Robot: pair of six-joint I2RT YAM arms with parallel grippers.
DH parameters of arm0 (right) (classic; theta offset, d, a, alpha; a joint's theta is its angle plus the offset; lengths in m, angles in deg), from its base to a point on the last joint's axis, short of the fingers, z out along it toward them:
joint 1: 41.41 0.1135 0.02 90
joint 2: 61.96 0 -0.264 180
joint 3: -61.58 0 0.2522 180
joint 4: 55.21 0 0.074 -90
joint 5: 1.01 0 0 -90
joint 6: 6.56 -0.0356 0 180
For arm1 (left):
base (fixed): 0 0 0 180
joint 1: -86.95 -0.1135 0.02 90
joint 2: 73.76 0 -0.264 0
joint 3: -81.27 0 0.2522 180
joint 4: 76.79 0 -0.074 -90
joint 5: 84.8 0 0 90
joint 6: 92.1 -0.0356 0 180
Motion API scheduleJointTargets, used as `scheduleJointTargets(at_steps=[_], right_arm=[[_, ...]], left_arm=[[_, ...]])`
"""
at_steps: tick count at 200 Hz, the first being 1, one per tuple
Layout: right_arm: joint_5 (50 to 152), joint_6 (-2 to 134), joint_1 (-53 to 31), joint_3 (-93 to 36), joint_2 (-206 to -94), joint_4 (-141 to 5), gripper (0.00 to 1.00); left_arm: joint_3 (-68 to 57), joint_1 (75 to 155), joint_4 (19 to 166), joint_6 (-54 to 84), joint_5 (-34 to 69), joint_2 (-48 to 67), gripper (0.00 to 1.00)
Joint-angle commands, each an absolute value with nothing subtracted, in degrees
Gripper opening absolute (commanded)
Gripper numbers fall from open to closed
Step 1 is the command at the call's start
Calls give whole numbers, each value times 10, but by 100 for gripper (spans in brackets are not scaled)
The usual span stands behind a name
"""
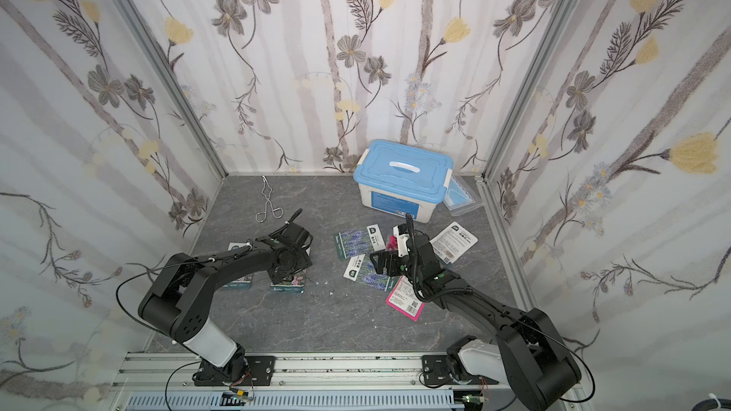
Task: Arrange the seed packets in a row
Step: Move the seed packet to the center of the board.
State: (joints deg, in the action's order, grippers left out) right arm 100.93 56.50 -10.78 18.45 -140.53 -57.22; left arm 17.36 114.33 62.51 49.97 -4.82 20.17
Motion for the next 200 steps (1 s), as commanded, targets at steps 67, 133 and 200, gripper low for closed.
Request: scheduleJointTargets(at_steps=[67, 133, 200], right_arm=[[1021, 565, -110, 179, -1415, -551, 100], [1023, 565, -113, 180, -1417, -549, 100], [1021, 565, -113, 181, -1419, -547, 100]], left_arm=[[202, 1100, 617, 474, -42, 190, 88], [210, 1068, 615, 438, -37, 176, 88], [191, 1054, 606, 416, -29, 158, 89]])
